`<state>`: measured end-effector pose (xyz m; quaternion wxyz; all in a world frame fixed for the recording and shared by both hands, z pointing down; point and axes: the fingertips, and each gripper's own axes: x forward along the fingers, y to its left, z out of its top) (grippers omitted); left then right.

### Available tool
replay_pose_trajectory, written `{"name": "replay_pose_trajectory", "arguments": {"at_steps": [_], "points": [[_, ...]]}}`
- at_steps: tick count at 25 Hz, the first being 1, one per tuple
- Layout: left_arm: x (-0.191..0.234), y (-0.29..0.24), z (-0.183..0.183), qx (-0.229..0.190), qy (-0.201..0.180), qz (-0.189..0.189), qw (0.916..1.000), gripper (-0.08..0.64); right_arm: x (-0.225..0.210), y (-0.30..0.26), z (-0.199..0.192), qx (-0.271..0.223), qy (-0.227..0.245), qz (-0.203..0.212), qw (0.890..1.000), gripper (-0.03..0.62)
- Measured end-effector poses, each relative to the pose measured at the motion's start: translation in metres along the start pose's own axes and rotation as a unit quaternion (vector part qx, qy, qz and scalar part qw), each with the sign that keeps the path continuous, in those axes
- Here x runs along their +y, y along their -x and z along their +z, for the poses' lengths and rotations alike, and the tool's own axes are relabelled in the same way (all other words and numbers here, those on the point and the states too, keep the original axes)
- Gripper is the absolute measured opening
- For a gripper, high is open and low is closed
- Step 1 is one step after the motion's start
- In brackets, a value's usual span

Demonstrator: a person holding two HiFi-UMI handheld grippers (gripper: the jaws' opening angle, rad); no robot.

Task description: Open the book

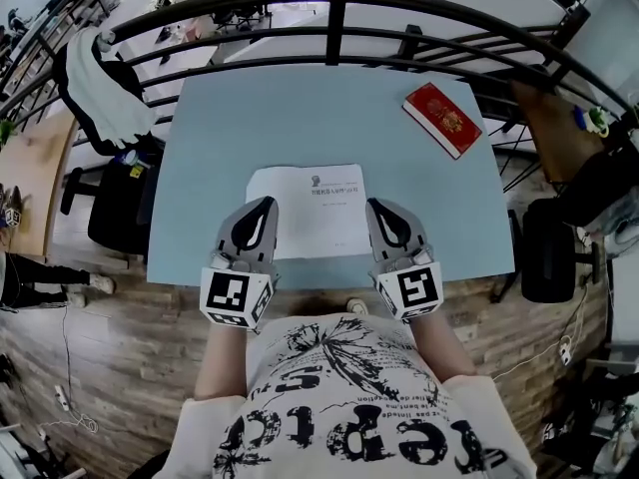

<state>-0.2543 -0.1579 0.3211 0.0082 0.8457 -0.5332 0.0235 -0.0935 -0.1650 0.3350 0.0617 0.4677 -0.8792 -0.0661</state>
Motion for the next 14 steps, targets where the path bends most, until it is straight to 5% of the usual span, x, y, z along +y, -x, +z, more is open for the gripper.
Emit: {"name": "replay_pose_trajectory", "arguments": {"at_steps": [14], "points": [[0.0029,-0.0002,-0.0015,0.006,-0.011,0.009,0.9999,0.023,0.0018,-0.0042,0.0041,-0.003,-0.001,-0.001,1.0,0.009]]}}
